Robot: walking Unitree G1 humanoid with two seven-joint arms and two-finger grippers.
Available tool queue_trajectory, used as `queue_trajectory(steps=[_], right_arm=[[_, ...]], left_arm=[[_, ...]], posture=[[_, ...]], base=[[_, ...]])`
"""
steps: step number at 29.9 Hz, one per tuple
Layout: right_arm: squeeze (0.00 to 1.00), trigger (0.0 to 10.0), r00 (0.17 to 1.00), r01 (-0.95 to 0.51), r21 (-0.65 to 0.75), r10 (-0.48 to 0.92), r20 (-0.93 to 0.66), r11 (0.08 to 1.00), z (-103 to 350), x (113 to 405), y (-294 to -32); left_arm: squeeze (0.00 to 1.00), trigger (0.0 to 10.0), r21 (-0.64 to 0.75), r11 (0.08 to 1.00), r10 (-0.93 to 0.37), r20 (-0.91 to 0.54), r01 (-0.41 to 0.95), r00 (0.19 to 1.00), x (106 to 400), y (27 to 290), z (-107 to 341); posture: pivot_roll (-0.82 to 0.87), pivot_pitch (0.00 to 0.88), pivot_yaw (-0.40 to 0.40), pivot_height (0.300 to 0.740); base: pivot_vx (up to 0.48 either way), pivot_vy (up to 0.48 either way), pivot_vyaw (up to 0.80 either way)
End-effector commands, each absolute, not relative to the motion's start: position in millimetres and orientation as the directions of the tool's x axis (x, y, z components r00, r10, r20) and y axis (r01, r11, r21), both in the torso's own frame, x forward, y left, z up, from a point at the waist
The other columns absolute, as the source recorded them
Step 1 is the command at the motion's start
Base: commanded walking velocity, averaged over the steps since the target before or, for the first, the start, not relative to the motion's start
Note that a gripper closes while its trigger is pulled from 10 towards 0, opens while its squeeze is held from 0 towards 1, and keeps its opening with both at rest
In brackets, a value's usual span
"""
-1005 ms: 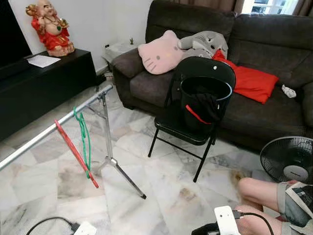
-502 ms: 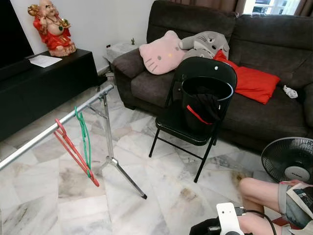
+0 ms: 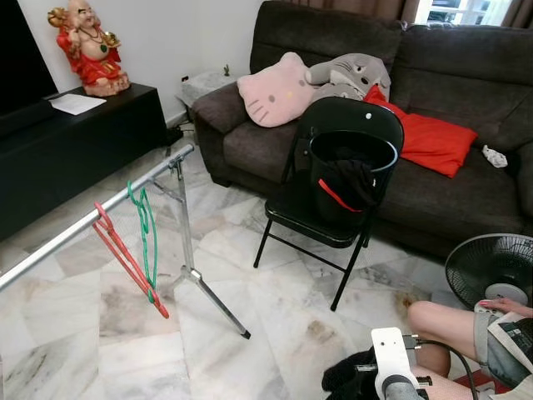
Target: Hang hanger
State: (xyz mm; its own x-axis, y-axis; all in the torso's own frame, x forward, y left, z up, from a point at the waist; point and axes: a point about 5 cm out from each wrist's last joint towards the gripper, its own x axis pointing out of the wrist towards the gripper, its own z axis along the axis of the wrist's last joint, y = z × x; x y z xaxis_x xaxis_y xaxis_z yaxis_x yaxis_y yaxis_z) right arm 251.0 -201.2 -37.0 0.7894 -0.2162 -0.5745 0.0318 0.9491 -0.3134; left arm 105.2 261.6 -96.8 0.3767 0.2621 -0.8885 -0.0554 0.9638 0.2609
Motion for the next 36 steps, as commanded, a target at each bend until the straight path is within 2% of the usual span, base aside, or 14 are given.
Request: queue_trajectory(steps=[1,2,6,10,20,31,36], right_arm=[[0.00,10.0,0.819,0.045,-0.317,-0.216,-0.531,0.947,-29,260,-202],[0.00,10.0,0.829,0.053,-0.316,-0.218,-0.514,0.947,-26,263,-203],[0.00,10.0,0.841,0.057,-0.340,-0.229,-0.490,0.939,-22,266,-206],[0.00,10.0,0.843,0.080,-0.353,-0.253,-0.475,0.932,-21,263,-214],[0.00,10.0,0.916,0.147,-0.217,-0.216,-0.338,0.965,3,280,-217],[0.00,10.0,0.942,0.106,-0.184,-0.158,-0.296,0.977,12,288,-209],[0.00,10.0,0.941,0.100,-0.184,-0.153,-0.301,0.978,12,289,-208]], left_arm=[[0.00,10.0,0.261,0.961,0.275,-0.901,-0.087,0.336,97,263,-99],[0.00,10.0,0.246,0.962,0.272,-0.910,-0.118,0.313,93,262,-101],[0.00,10.0,0.164,0.982,0.187,-0.925,-0.098,0.332,90,251,-104],[0.00,10.0,0.157,0.985,0.173,-0.929,-0.077,0.328,87,244,-106],[0.00,10.0,0.168,0.983,0.181,-0.956,-0.075,0.232,53,246,-112],[0.00,10.0,0.169,0.983,0.180,-0.962,-0.070,0.207,41,252,-112],[0.00,10.0,0.155,0.986,0.164,-0.963,-0.060,0.215,45,249,-112]], posture=[[0.06,0.000,0.011,0.740],[0.06,0.000,0.010,0.740],[0.05,0.000,0.007,0.740],[0.06,0.000,0.003,0.740],[0.04,0.000,0.007,0.740],[0.05,0.000,0.009,0.740],[0.05,0.000,0.008,0.740]], base=[[0.000,0.000,0.00],[0.000,0.000,0.00],[0.000,0.000,0.00],[0.000,0.000,0.00],[0.000,0.000,0.00],[0.000,0.000,0.78],[0.000,0.000,0.80]])
